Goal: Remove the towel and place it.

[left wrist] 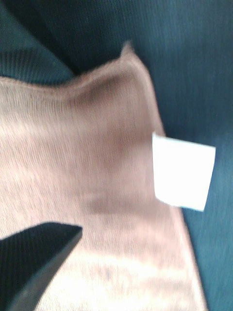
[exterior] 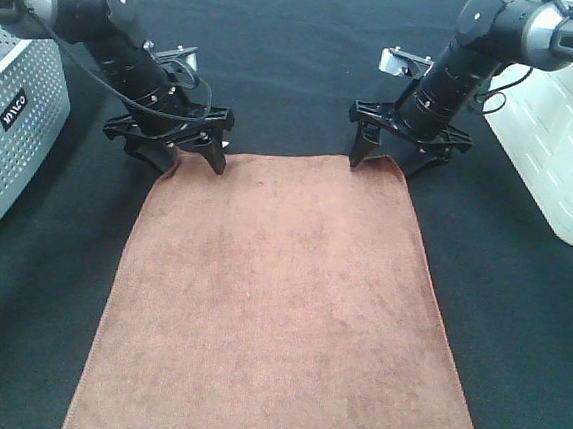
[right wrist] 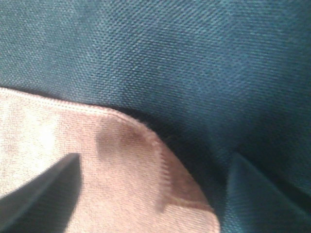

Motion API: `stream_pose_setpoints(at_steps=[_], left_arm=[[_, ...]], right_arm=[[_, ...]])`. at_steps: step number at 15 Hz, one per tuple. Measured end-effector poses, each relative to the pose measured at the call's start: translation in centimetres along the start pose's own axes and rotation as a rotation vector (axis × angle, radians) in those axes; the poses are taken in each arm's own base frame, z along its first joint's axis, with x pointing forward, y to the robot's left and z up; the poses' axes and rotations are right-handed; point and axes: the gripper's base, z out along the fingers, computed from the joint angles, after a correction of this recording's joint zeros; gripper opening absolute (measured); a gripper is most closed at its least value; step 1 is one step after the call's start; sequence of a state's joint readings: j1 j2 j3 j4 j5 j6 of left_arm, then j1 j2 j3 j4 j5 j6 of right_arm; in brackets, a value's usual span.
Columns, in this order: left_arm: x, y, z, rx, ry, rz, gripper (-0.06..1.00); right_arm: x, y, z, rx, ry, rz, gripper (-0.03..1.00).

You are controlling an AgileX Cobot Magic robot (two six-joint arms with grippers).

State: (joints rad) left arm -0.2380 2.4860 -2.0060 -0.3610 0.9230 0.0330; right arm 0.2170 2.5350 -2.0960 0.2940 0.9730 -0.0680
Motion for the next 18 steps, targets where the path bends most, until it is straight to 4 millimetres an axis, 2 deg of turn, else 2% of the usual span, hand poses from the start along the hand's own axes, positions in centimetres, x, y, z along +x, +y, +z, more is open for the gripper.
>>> stream_pose_setpoints(at_steps=[2, 5, 8, 10, 12, 15, 16, 18], left_arm=[[0.0, 0.0, 0.0, 0.004, -0.002, -0.003, 0.68], [0.0, 0.0, 0.0, 0.005, -0.004, -0.004, 0.67], [0.0, 0.0, 0.0, 0.005, -0.005, -0.004, 0.67], [-0.1, 0.0, 0.0, 0.005, -0.009, -0.005, 0.64], [-0.1, 0.0, 0.1, 0.001, -0.017, -0.004, 0.47], [-0.1, 0.5, 0.5, -0.033, -0.015, 0.029, 0.11], [-0.1, 0.5, 0.5, -0.035, -0.015, 0.045, 0.02], [-0.1, 0.5, 0.5, -0.035, -0.015, 0.06, 0.01]], right_arm=[[0.0, 0.9, 0.3, -0.002, -0.004, -0.018, 0.66], [0.1, 1.5, 0.5, -0.005, -0.003, -0.029, 0.63], [0.1, 1.5, 0.6, 0.001, -0.002, -0.033, 0.61], [0.2, 1.4, 0.7, 0.032, 0.0, -0.055, 0.54], [0.2, 1.2, 0.7, 0.069, 0.001, -0.078, 0.39], [0.1, 0.9, 0.7, 0.108, 0.0, -0.1, 0.04], [0.1, 0.9, 0.7, 0.108, -0.001, -0.101, 0.0], [0.1, 0.9, 0.7, 0.107, -0.003, -0.1, 0.0]])
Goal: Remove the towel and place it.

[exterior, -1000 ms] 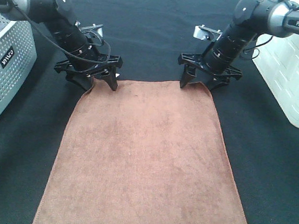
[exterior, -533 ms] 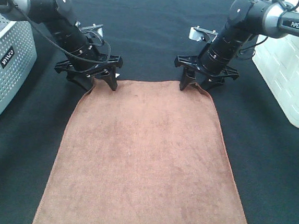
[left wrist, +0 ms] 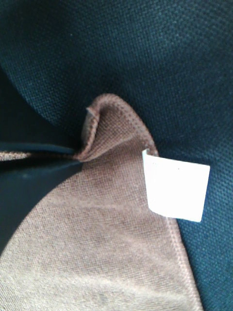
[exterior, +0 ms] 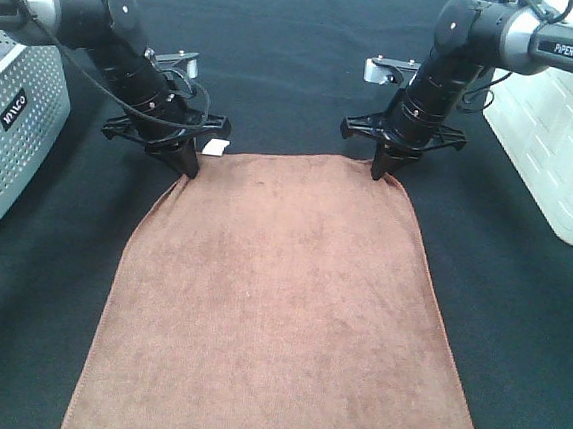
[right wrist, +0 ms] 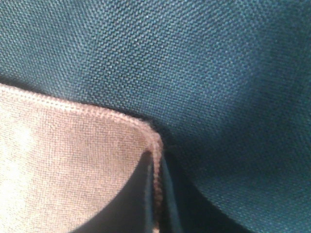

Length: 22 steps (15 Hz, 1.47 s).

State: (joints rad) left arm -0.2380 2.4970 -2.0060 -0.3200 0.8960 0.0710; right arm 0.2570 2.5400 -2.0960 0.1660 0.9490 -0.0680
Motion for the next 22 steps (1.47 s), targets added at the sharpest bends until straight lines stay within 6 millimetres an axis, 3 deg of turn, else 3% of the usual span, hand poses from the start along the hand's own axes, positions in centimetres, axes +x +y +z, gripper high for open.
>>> stream_pose_setpoints(at_steps=[5, 12, 22], left_arm=[[-1.2, -0.3, -1.0, -0.001, -0.058, 0.031, 0.01], [-5.0, -1.2, -5.3, -0.065, -0.267, 0.132, 0.0], [-7.9, -1.5, -7.0, -0.1, -0.592, 0.206, 0.0]], right_arm=[[-1.1, 0.1, -0.6, -0.001, -0.036, -0.009, 0.0], [-4.9, 0.2, -6.2, 0.095, -0.284, -0.083, 0.0], [-7.2, 0.0, -7.4, 0.154, -0.551, -0.124, 0.0]])
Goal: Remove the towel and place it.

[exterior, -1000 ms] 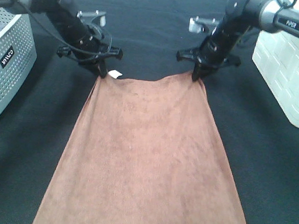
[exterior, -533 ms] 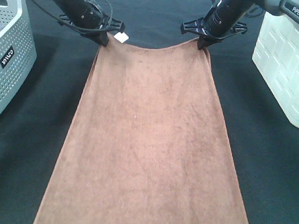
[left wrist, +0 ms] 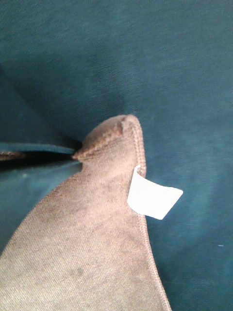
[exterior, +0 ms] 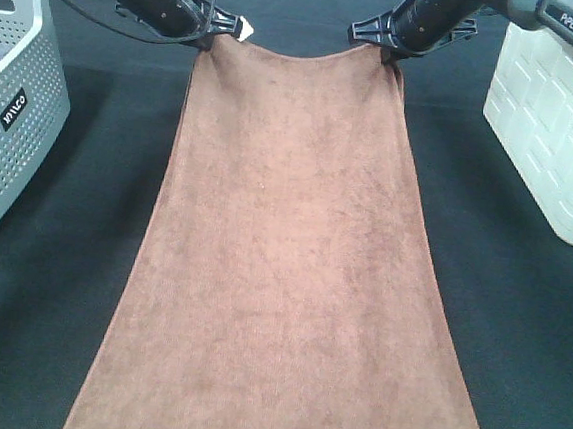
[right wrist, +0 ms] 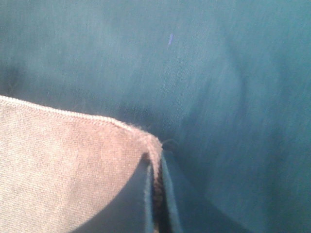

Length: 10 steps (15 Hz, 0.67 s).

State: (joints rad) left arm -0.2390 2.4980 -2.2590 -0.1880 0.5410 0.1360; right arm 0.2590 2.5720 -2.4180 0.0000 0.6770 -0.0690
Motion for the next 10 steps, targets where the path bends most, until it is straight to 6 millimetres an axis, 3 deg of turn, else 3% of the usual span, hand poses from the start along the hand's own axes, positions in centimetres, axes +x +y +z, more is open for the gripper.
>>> stream_pose_setpoints(at_steps=[6, 10], left_arm=[[-1.1, 0.3, 0.0, -0.028, -0.127, 0.028, 0.0], [-0.6, 0.4, 0.8, -0.034, -0.147, 0.028, 0.0]], right_arm=[[-0.7, -1.0, 0.1, 0.018, -0.099, 0.011, 0.0], [-0.6, -1.4, 0.4, 0.024, -0.106, 0.017, 0.0]])
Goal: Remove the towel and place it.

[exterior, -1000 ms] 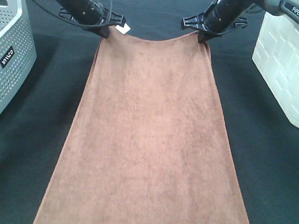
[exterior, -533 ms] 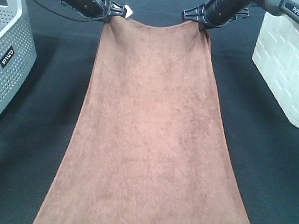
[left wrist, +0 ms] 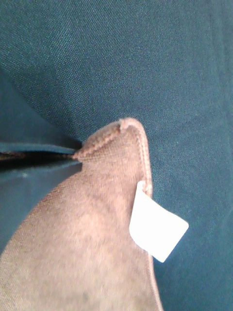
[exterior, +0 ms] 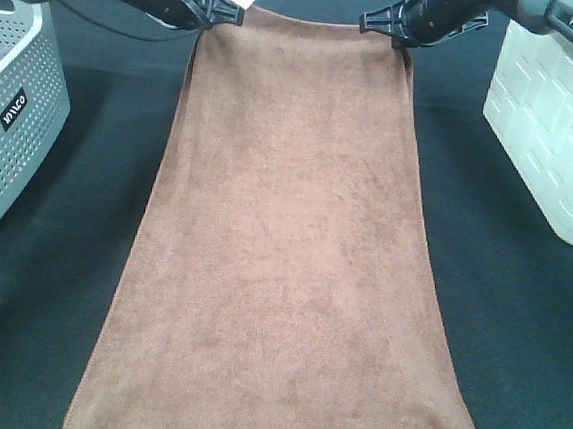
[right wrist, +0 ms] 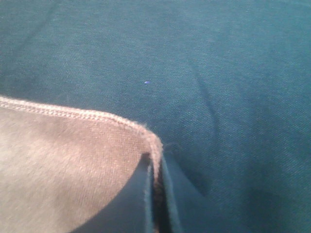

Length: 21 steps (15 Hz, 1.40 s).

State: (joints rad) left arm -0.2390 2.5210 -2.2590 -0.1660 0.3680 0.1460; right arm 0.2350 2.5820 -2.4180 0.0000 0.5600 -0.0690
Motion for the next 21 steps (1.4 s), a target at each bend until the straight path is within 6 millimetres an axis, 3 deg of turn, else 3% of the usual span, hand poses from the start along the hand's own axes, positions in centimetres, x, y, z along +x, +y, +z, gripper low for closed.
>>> stream_pose_setpoints(at_steps=[11, 21], left_arm=[[5.3, 0.5, 4.4, -0.022, -0.004, -0.006, 0.0], [6.7, 0.7, 5.5, -0.033, -0.035, -0.006, 0.0]], right_arm=[[4.7, 0.5, 5.5, -0.021, 0.034, 0.031, 0.0], [5.4, 0.7, 6.5, -0.031, 0.013, 0.054, 0.0]])
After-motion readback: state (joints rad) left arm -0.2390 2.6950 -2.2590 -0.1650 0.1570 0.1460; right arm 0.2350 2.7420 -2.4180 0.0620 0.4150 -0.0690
